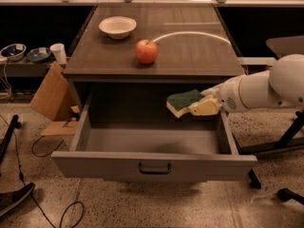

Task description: Place sponge into top drawer

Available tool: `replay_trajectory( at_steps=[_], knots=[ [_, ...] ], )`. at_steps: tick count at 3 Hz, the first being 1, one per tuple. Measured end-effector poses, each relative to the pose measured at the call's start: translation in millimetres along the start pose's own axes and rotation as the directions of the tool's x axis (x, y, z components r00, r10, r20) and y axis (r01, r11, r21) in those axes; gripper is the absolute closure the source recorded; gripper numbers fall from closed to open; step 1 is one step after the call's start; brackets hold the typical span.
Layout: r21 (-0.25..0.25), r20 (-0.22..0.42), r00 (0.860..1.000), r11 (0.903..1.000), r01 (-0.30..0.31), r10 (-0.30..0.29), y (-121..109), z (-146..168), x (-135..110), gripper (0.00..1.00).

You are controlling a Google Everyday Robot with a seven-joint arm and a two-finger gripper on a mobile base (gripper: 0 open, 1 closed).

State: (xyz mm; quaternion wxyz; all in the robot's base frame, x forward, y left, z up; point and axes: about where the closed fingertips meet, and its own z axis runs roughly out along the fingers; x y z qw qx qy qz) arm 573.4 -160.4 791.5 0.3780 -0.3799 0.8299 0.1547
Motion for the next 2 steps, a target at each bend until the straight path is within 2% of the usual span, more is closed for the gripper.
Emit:
replay_trajectory(
  at_steps=[1, 2],
  knots=[
    [0.013, -0.005, 0.999, 0.9990, -0.042, 0.042, 11, 17, 3, 1.00],
    [0.046, -0.006, 0.996, 0.9951, -0.087, 0.088, 17, 30, 0, 1.00]
  ],
)
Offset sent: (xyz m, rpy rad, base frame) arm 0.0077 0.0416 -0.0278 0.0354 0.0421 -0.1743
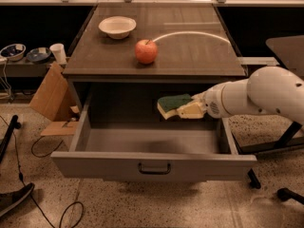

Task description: Place sponge into top drawer

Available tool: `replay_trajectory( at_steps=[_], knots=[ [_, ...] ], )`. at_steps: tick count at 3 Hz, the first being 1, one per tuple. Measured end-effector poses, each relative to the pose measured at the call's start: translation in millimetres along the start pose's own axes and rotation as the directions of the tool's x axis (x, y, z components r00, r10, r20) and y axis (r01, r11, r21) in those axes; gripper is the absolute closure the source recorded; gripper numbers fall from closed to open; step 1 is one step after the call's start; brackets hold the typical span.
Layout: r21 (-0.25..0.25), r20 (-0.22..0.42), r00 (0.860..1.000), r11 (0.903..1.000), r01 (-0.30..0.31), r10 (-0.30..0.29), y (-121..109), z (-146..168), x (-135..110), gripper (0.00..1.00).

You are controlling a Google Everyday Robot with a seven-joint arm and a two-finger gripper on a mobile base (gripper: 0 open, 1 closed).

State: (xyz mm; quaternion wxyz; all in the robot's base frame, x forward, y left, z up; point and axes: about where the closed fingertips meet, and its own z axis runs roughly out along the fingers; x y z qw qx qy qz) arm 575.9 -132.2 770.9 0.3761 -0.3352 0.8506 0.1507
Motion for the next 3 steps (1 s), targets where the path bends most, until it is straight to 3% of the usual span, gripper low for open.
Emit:
replay_trajectory(
  at_steps=[1, 2, 3],
  knots=[
    [0.053, -0.001, 0.999, 0.9975, -0.048, 0.048, 1, 14, -7, 1.00],
    [0.137, -0.007, 0.994, 0.9845, -0.109, 0.111, -10, 37, -10, 1.00],
    [0.189, -0.010, 0.983, 0.9653, -0.181, 0.186, -20, 50, -12, 1.00]
  ],
)
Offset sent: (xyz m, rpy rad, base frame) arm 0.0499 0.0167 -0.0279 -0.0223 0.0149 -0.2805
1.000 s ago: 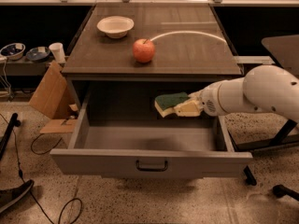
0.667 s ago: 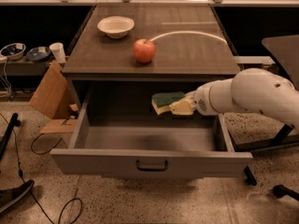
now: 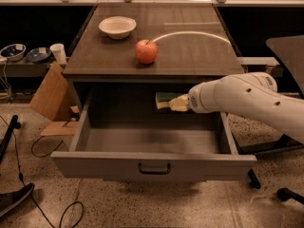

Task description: Place sponge into top drawer

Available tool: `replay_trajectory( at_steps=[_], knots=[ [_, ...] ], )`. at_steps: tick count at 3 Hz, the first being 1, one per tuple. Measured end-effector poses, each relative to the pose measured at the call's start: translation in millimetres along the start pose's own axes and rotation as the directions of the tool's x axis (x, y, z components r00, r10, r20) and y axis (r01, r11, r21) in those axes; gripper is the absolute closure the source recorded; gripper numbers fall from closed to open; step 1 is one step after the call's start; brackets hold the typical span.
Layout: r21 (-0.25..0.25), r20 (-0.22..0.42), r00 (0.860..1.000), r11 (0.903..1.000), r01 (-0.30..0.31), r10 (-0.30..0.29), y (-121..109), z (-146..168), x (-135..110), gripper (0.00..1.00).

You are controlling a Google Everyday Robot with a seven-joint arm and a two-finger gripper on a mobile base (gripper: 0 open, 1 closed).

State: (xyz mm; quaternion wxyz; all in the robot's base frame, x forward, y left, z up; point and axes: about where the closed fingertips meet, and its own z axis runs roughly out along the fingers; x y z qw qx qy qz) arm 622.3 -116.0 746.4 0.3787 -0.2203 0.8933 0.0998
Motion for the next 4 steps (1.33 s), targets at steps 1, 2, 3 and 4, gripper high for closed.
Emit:
replay_trajectory(
  at_steps=[1, 2, 3, 4],
  knots=[
    [0.002, 0.004, 1.000, 1.0000, 0.001, -0.001, 1, 1, -1, 1.00],
    [0.018, 0.033, 0.999, 0.9998, -0.006, 0.006, 5, 7, -5, 1.00],
    [0.029, 0.067, 0.997, 0.9983, -0.051, 0.049, 4, 24, -14, 1.00],
    [0.031, 0.073, 0.993, 0.9947, -0.098, 0.095, 3, 44, -20, 1.00]
  ],
)
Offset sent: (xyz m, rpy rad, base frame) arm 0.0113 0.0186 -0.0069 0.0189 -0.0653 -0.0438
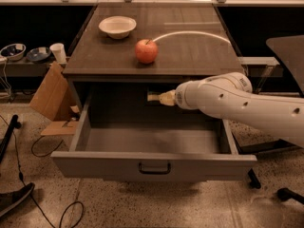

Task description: Place sponge into top drawer

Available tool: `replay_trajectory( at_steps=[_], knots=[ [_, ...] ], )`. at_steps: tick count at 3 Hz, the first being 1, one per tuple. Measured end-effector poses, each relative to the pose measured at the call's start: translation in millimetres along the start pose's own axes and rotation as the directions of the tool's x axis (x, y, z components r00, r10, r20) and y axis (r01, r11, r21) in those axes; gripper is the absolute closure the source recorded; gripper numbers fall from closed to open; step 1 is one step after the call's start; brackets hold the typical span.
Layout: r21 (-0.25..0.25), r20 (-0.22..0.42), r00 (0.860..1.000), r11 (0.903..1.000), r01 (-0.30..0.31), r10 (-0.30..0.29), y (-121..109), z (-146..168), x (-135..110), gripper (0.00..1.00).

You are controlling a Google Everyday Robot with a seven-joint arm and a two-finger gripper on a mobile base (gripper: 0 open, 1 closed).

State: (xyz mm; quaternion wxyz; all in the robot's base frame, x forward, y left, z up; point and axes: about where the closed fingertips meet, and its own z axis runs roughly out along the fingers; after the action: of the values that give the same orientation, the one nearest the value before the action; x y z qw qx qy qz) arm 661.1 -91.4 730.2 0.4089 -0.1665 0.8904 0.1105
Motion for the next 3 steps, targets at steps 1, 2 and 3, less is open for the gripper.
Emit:
replay_trajectory(
  at_steps=[1, 2, 3],
  knots=[
    [0.007, -0.015, 1.000, 0.9997, -0.025, 0.025, 0, 20, 0, 1.00],
    [0.020, -0.040, 0.998, 0.9990, -0.040, 0.041, -1, 38, 3, 1.00],
    [0.046, -0.063, 0.995, 0.9966, -0.068, 0.071, -9, 55, 8, 1.00]
  ],
)
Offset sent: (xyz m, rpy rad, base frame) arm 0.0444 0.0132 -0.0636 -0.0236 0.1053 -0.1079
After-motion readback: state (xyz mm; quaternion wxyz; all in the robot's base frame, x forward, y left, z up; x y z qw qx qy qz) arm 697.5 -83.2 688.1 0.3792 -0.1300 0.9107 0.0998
